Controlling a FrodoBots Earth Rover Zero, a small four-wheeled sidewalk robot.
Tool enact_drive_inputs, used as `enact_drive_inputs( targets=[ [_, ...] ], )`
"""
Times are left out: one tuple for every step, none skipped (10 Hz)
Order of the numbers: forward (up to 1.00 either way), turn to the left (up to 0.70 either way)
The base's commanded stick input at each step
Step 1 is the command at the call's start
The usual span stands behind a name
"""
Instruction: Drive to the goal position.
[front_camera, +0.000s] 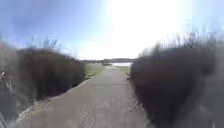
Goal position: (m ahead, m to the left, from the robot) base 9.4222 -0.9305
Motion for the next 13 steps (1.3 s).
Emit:
enact_drive_inputs(
  targets=[
    [0.85,0.00],
    [0.85,0.00],
    [0.85,0.00],
    [0.85,0.00],
    [0.85,0.00],
    [0.85,0.00],
    [0.85,0.00],
    [0.85,0.00],
    [0.85,0.00],
    [0.85,0.00],
    [0.85,0.00],
    [0.85,0.00],
    [0.85,0.00]
  ],
)
